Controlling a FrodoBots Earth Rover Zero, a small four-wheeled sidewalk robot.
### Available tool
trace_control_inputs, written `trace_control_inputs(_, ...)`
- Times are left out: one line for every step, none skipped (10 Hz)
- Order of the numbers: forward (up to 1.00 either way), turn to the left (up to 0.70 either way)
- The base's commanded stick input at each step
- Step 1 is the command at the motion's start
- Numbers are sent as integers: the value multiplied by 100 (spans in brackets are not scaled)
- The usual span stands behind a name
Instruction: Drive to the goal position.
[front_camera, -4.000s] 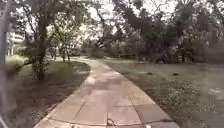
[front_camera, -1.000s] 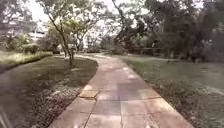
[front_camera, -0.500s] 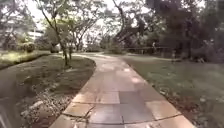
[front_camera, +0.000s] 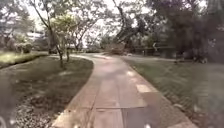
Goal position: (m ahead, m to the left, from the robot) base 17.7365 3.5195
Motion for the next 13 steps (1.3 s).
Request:
trace_control_inputs(100,0)
trace_control_inputs(100,0)
trace_control_inputs(100,0)
trace_control_inputs(100,0)
trace_control_inputs(100,0)
trace_control_inputs(100,0)
trace_control_inputs(100,0)
trace_control_inputs(100,0)
trace_control_inputs(100,0)
trace_control_inputs(100,0)
trace_control_inputs(100,0)
trace_control_inputs(100,0)
trace_control_inputs(100,0)
